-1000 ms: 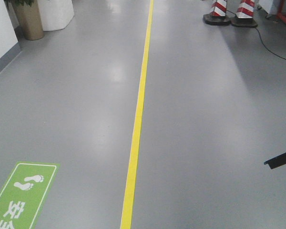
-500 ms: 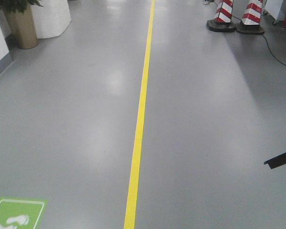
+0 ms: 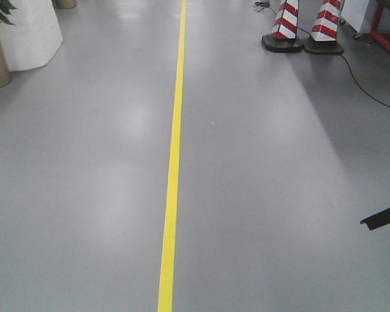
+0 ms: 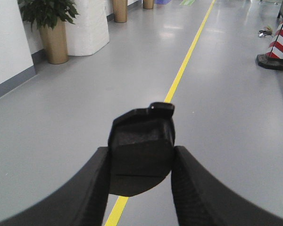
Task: Move and align brake pads A on conveyor
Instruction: 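Drive along the yellow floor line past the striped cones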
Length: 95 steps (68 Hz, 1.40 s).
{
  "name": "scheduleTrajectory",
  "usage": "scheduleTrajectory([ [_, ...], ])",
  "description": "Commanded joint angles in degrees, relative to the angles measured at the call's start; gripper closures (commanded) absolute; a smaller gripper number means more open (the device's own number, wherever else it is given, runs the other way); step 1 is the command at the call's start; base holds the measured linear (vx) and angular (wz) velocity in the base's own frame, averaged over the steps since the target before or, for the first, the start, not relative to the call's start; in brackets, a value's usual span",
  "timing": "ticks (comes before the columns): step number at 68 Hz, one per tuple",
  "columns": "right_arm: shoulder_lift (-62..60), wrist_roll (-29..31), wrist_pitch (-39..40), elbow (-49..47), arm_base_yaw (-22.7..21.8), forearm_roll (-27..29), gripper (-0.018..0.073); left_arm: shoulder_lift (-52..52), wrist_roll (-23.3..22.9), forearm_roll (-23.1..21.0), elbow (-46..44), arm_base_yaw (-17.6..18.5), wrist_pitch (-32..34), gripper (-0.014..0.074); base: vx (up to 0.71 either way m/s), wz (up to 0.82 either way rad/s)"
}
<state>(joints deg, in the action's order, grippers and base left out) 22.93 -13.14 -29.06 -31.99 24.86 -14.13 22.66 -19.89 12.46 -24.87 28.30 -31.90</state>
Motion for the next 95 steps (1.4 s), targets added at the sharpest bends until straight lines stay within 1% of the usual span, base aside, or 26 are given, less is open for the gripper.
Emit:
scheduleTrajectory([
  [1, 0.3, 0.3, 5.1, -1.6, -0.2, -1.1, 0.0564, 0.3, -0.4, 0.5, -1.7, 0.2, 5.2, 0.0602, 0.67, -0.1],
  [38, 0.3, 0.3, 5.1, -1.6, -0.2, -1.1, 0.0564, 0.3, -0.4, 0.5, -1.7, 0.2, 5.2, 0.0603, 0.71, -0.02],
  [74, 0.3, 0.3, 5.0, -1.6, -0.2, -1.1, 0.0564, 0.3, -0.4, 0.5, -1.7, 0.2, 5.2, 0.0603, 0.77, -0.11],
  [95, 0.3, 0.3, 5.1, -1.6, -0.2, -1.1, 0.0564, 0.3, -0.4, 0.5, -1.7, 0.2, 5.2, 0.0603, 0.78, 0.03],
])
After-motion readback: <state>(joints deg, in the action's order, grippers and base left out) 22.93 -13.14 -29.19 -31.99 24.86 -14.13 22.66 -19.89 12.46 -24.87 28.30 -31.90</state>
